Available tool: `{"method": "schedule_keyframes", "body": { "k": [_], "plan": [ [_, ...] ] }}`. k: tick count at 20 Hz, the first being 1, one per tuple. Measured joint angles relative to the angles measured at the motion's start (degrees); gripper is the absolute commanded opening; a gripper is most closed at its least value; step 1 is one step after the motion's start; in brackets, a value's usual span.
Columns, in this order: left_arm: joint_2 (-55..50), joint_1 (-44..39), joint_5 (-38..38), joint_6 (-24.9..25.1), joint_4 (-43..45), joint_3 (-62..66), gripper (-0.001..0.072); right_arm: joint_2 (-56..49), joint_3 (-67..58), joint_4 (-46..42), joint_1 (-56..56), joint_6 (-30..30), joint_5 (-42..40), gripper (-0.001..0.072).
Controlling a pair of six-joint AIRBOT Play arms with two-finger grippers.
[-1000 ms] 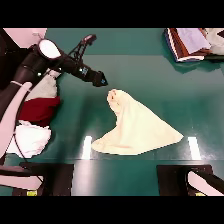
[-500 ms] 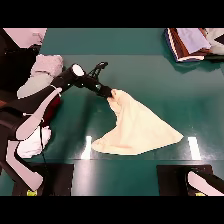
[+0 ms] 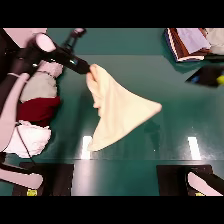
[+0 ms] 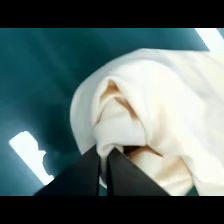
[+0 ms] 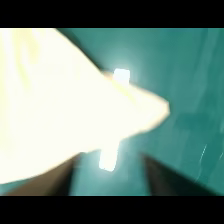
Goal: Fold the shirts.
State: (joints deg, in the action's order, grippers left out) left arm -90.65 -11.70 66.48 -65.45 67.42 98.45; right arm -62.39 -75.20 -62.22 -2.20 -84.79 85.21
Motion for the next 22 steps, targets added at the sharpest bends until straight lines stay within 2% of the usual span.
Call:
{"method": "schedule_keyframes", "body": {
  "k": [2,5,7,11,14,16,17,19,22],
  "plan": [
    [3.1,0.7,2.6,0.0,3.2,0.4,0.0023,-0.2,10.6,2.9,-2.5,-0.7,-4.2,0.0523],
    [5.2,1.3,5.3,-0.2,5.4,0.5,0.0023,-3.4,23.3,10.3,-7.5,-1.2,-14.3,0.052],
    [5.9,1.5,6.2,-0.4,6.1,0.3,0.0023,-7.0,27.5,15.8,-11.0,0.2,-21.8,0.0519],
    [6.4,1.7,6.9,-0.5,6.7,0.3,0.0024,-16.0,26.8,23.8,-16.8,2.8,-33.0,0.0519],
    [6.5,1.7,7.1,-0.6,6.8,0.3,0.0024,-22.9,21.9,26.6,-19.9,3.5,-37.1,0.05],
    [6.6,1.7,7.2,-0.6,6.9,0.3,0.0024,-27.5,17.7,28.0,-21.5,3.7,-38.4,0.0392],
    [6.6,1.7,7.3,-0.6,6.9,0.3,0.0024,-29.8,15.5,28.2,-22.2,3.7,-38.9,0.0299],
    [6.6,1.7,7.5,-0.6,6.9,0.3,0.0023,-33.7,11.3,27.9,-23.3,4.0,-39.8,0.0013],
    [7.3,1.7,7.6,-0.6,7.0,0.3,0.0022,-36.3,5.5,25.8,-23.2,4.8,-39.8,0.0012]
  ]
}}
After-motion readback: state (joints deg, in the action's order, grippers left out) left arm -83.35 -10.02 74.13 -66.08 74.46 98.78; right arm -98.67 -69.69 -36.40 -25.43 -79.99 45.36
